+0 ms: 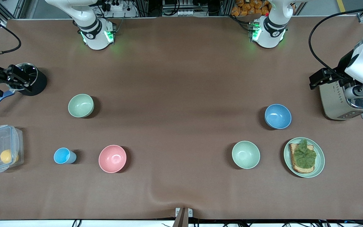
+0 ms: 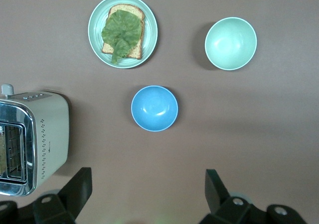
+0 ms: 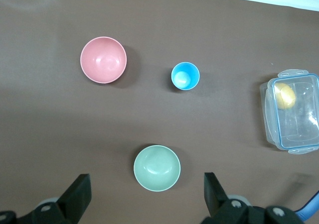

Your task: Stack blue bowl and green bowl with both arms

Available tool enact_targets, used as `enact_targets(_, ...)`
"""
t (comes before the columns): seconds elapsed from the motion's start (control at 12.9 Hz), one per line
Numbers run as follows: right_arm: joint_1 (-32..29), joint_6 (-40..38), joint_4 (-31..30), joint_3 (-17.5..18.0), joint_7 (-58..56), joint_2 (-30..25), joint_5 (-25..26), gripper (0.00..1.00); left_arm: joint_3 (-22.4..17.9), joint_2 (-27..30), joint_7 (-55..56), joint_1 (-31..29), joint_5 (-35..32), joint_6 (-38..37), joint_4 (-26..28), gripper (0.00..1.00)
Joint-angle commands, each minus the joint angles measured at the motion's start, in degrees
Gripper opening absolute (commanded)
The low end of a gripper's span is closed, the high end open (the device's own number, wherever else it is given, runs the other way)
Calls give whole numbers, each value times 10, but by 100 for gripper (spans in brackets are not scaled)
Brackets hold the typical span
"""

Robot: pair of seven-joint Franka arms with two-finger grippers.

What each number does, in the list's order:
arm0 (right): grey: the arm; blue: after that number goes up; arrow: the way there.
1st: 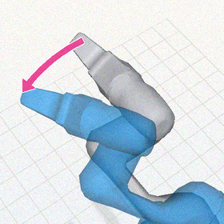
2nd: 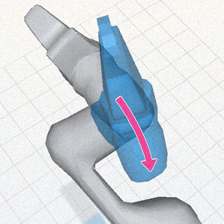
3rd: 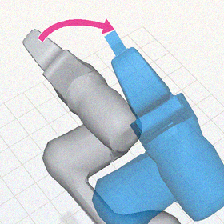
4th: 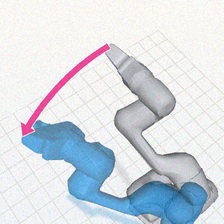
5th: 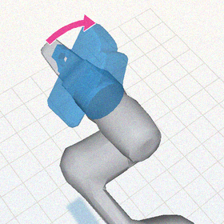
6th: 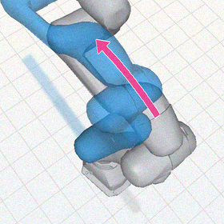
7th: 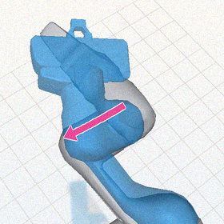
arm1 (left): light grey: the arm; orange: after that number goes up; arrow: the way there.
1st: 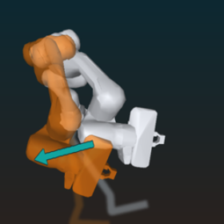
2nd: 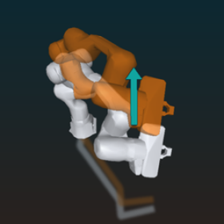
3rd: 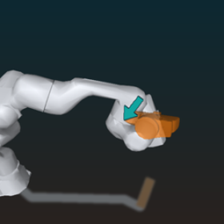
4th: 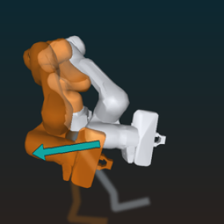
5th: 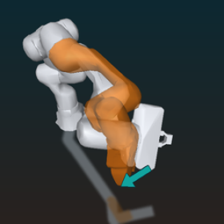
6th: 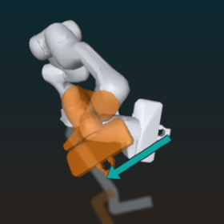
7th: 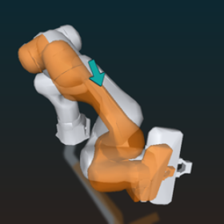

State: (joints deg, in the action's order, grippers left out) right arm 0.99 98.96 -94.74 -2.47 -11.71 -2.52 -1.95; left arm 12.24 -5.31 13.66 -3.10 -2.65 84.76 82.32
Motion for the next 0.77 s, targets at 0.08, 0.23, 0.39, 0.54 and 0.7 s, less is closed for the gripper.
enact_targets(0.08, 0, -8, 7, 1, 6, 3, 12, 100, -3, 10, -14, -2, 12, -5, 6, 100)
enact_targets(0.23, -2, -24, 7, 1, 6, 4, 12, 100, -4, 11, -14, -2, 12, -6, 6, 100)
enact_targets(0.39, -5, -25, 9, -1, 7, 11, 10, 100, -5, 10, -14, -4, 15, -5, 6, 100)
enact_targets(0.54, -8, -25, 9, -2, 7, 20, 7, 100, -5, 7, -14, -5, 27, -6, 6, 100)
enact_targets(0.7, -5, -25, 9, -2, 0, 43, 12, 100, -6, -14, -14, -7, 27, -6, 10, 100)
